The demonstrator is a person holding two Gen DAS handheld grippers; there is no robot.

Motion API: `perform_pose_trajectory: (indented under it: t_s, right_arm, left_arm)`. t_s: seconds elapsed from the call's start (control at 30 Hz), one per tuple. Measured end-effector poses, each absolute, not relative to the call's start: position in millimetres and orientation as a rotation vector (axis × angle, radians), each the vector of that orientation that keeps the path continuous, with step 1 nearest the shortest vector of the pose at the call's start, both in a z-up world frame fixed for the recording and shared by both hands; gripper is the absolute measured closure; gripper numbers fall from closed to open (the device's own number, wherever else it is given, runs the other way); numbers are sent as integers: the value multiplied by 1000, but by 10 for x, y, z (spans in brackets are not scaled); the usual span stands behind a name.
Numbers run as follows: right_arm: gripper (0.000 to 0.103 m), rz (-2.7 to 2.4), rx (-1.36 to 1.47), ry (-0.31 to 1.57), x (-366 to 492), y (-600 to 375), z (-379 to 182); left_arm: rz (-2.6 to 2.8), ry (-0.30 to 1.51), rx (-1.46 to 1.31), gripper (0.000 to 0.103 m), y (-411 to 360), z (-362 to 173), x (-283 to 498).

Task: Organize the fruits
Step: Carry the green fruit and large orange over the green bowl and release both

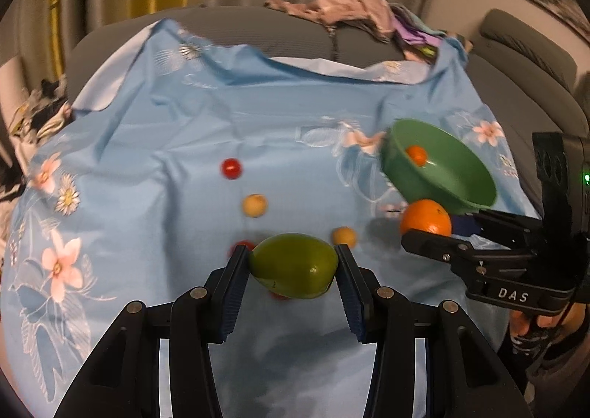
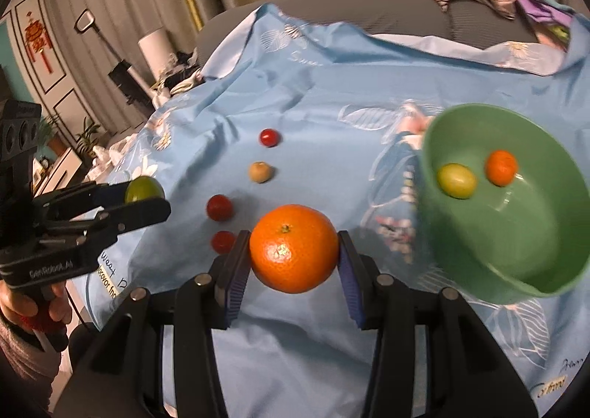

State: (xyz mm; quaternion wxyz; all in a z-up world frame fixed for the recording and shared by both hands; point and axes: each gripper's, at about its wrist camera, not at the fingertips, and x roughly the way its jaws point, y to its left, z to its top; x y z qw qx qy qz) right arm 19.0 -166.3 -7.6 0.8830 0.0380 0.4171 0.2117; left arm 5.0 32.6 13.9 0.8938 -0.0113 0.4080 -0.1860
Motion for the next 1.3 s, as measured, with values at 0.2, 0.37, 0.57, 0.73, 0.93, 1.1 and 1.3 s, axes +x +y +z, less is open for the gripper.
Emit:
perform_pose_trajectory:
  t_s: [0.2,0.37,0.57,0.73,0.93,1.1,1.3]
  right_arm:
    - [57,379,110,820,130,-1990,42]
    - [57,314,129,783,112,-2252,122]
    - [57,233,130,753,121,-2480,163]
    - [57,177,149,739,168,-2677,151]
    - [57,99,148,728,235,-2914,112]
    - [57,51,150,737,297,-3079,27]
    - [57,32,144,762,336,-3137,-71]
  left_arm:
    - [-445,817,12,56,-13,286,106]
    - [-500,793,39,56,-314,379,182]
    - [-559,782,82,56,-686,444,323]
    - [-606,772,93,56,-953,480,464]
    - [-642,764,129,56,-1289,428,650]
    - [-664,779,161,56,-1529,288,762]
    - [-667,834,213,56,-1711,55,836]
